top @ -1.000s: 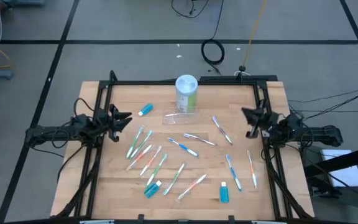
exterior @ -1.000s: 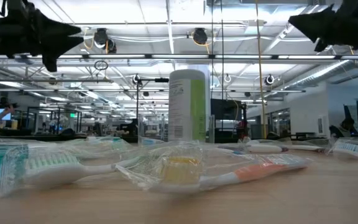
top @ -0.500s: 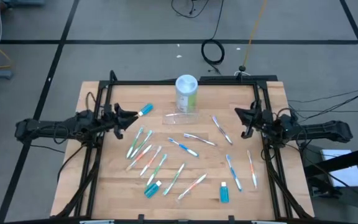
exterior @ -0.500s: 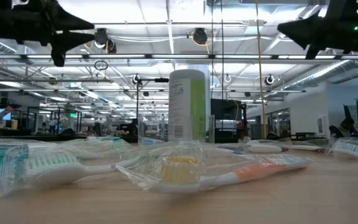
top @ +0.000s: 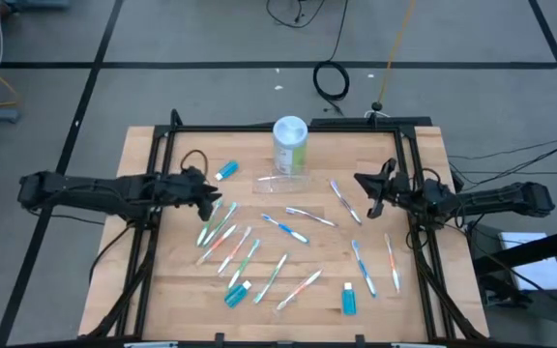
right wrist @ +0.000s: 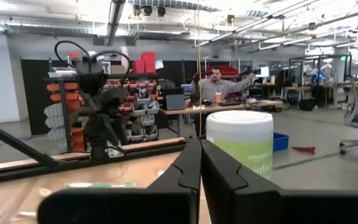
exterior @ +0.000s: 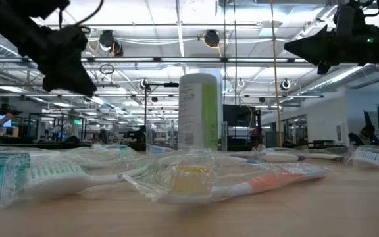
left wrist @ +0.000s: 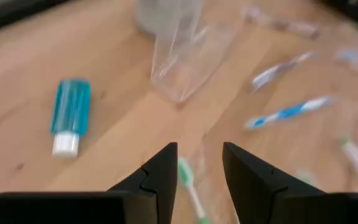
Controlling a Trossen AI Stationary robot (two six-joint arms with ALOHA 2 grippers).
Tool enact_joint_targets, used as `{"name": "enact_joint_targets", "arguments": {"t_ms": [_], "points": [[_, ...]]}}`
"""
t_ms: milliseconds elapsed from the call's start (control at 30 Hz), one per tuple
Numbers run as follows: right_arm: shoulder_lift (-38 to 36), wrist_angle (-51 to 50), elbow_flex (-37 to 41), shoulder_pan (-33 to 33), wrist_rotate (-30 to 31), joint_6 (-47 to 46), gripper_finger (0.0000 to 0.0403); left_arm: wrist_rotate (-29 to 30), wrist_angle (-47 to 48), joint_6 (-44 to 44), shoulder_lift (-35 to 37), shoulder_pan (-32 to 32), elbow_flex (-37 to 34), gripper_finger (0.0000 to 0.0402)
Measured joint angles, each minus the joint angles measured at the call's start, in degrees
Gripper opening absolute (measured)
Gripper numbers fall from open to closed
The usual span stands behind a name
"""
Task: Pick & Place toothbrushing station
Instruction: Put the green toothbrush into the transparent organizer
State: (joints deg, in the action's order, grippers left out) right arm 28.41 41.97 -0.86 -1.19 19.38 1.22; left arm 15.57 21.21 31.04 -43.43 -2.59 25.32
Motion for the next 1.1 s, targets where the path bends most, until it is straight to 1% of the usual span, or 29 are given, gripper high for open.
{"name": "enact_joint_targets", "arguments": {"t_ms": [133,333,467,567,700,833,933,1100], "points": [[0.41,-2.40,0.00,0.00,0.04,-0.31,0.0004,1.01,-0.28,2.54,-3.29,0.00,0.00,0.0131],[0.67,-2.35,0.00,0.00,0.04,-0.07,0.0004,1.09,0.21,3.29,-7.58,0.00,0.00,0.0132],[0.67,-2.37,0.00,0.00,0.05,0.06,0.0004,1.11,0.47,6.25,-10.55,0.00,0.00,0.0135],[0.67,-2.38,0.00,0.00,0.06,0.08,0.0004,1.11,1.81,7.02,-12.73,-0.08,-0.02,0.0153],[0.67,-2.38,0.00,0.00,0.07,0.08,0.0004,1.19,2.29,7.21,-15.76,-1.01,-0.04,0.0193],[0.67,-2.38,0.00,0.00,0.07,0.09,0.0004,2.57,2.31,9.79,-18.64,-1.98,-0.04,0.0225],[0.67,-2.38,-0.02,0.00,0.07,1.04,0.0004,2.60,2.31,11.23,-21.26,-2.71,-0.04,0.0235],[0.67,-2.38,-0.02,0.00,0.07,1.07,0.0004,1.64,1.38,13.89,-25.54,-2.53,-0.09,0.0230]]}}
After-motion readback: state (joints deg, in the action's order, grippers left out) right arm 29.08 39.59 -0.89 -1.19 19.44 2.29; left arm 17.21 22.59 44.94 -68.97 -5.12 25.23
